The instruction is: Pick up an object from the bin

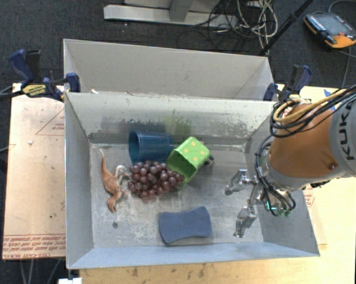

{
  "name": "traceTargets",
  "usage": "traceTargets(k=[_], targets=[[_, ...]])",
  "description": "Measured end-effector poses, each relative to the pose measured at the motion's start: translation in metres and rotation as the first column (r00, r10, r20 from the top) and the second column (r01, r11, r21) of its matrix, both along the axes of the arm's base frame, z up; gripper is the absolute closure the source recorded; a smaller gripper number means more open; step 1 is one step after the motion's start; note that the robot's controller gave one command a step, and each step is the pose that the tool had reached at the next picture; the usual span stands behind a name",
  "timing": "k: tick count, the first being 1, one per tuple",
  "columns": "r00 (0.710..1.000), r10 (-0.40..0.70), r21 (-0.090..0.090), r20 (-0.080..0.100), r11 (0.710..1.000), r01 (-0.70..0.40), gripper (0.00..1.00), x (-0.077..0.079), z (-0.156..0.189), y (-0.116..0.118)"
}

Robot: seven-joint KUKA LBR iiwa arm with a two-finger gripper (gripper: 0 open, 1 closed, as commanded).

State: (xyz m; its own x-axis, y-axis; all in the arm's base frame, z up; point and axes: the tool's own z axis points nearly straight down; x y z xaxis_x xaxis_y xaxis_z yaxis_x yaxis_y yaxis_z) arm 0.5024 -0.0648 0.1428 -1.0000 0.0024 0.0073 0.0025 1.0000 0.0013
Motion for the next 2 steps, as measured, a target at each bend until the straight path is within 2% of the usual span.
traceTargets(k=[1, 2], targets=[[1.0, 0.002, -0.001, 0.007, 1.0, -0.002, 0.0, 0.002, 0.004, 0.0], [0.999, 0.043, -0.002, 0.007, 0.999, -0.043, 0.0, 0.004, 0.003, 0.032]])
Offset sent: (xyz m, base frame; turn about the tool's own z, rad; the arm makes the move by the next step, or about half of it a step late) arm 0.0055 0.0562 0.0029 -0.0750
